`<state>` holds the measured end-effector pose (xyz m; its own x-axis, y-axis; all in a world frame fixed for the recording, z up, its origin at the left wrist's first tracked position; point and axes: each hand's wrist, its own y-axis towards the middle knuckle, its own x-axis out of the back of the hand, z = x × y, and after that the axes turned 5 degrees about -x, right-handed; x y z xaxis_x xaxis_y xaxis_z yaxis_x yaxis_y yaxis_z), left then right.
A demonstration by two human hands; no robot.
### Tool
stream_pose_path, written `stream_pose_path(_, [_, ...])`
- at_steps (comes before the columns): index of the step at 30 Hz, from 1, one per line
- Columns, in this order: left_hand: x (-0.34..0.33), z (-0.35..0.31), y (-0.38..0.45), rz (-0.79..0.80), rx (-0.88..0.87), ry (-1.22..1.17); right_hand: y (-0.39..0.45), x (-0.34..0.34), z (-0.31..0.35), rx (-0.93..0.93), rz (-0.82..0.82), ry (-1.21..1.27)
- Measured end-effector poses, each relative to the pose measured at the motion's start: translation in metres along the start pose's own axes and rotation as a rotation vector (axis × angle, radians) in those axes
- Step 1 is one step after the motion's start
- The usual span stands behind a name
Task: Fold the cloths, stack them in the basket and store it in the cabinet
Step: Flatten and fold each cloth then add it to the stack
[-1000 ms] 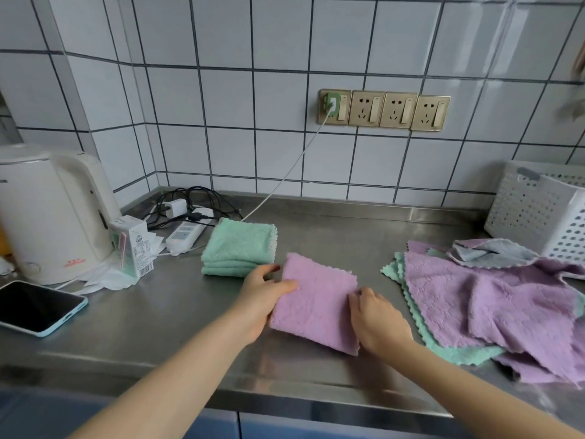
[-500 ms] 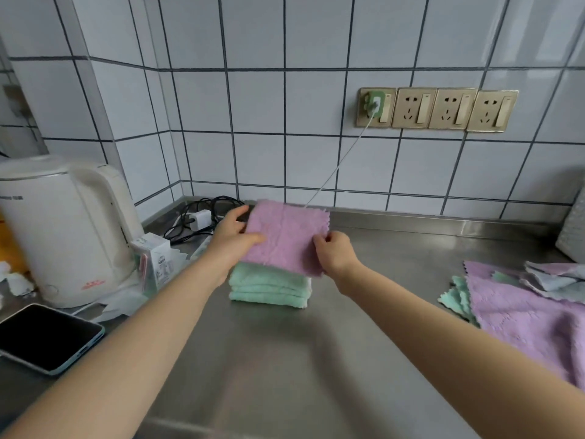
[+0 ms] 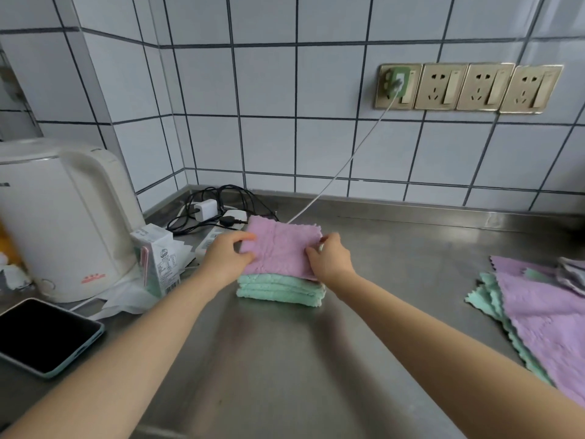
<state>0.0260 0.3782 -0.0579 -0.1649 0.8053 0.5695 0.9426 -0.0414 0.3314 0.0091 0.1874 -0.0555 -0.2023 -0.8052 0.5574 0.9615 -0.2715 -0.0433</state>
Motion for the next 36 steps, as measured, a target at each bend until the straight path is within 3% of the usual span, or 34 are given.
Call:
stream_pose_path(7, [0.001, 0.004, -0.001, 0.132, -0.002, 0.090, 0.006, -0.002, -0.003, 0.145, -0.021, -0.204])
stream_pose_path(11, [0.007, -0.004, -0.004, 0.059, -0.057, 0.162, 0.006, 0.010, 0.000, 0.121, 0.007, -0.153])
stream_pose_path(19, [0.000, -0.048, -0.020, 0.030, -0.204, 0.303, -0.028, 0.073, -0.015, 0.160, 0.093, -0.455])
stream_pose_path(23, [-0.035, -0.094, -0.045, 0.036, -0.331, 0.245, -0.058, 0.134, -0.048, 0.155, 0.052, -0.532])
stream_pose_path(29, [-0.115, -0.152, -0.095, 0.197, -0.445, 0.116, -0.112, 0.231, -0.125, 0.211, -0.118, -0.830])
stream_pose_path(36, [-0.197, -0.198, -0.150, 0.423, -0.571, 0.047, -0.165, 0.301, -0.193, 0.181, -0.043, -0.930])
